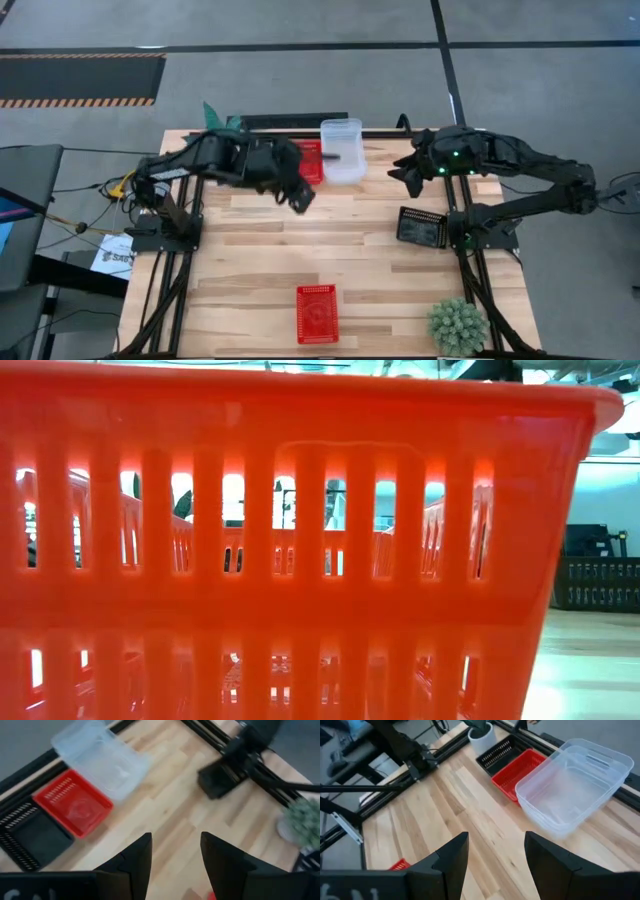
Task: Stack baskets by color
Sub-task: Stack the red bin on the top red bins
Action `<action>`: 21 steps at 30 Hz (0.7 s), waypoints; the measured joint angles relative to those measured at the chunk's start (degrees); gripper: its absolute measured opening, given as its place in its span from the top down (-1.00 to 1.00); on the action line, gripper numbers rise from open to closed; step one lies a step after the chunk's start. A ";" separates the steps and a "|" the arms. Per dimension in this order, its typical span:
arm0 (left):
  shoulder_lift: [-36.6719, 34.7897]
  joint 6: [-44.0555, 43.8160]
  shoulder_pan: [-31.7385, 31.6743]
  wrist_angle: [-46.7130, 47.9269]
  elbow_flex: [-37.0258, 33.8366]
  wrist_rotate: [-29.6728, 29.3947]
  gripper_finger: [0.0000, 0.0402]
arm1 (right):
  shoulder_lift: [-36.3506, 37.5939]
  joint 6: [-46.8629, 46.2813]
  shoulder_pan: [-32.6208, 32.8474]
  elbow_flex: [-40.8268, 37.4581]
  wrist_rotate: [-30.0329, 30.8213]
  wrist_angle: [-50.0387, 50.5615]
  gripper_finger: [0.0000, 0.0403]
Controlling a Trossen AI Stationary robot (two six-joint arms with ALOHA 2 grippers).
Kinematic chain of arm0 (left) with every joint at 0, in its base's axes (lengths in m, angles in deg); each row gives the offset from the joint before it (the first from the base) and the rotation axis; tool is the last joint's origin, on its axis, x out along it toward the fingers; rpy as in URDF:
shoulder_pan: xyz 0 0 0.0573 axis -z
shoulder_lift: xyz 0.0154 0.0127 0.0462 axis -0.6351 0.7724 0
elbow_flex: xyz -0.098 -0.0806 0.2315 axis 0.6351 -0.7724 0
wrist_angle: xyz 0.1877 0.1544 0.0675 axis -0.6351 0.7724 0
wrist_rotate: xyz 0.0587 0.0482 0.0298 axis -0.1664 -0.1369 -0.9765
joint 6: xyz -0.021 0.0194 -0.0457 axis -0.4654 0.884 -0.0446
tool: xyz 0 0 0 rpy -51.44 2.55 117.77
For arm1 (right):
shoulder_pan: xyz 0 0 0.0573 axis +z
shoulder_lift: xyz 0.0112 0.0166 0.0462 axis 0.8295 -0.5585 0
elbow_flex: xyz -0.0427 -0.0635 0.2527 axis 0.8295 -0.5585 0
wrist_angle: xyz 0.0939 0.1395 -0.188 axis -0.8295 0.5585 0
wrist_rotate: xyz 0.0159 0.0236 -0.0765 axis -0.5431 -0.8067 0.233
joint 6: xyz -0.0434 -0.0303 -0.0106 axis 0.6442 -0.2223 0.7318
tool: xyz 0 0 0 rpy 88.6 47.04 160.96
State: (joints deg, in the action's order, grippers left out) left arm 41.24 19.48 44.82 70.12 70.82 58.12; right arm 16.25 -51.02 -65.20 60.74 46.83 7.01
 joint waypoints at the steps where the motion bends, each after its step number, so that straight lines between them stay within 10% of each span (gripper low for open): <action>1: 0.00 -0.33 1.33 0.02 0.00 -0.28 0.23 | -0.31 0.03 -0.21 0.00 -0.31 0.00 -0.06; 21: 1.01 -13.65 14.76 -1.78 -0.04 -9.02 0.23 | -1.62 1.69 -0.47 0.00 -12.34 -0.03 -0.06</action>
State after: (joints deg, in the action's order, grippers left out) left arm 42.25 5.82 59.58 68.33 70.77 49.10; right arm 14.64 -49.34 -65.67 60.74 34.49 6.97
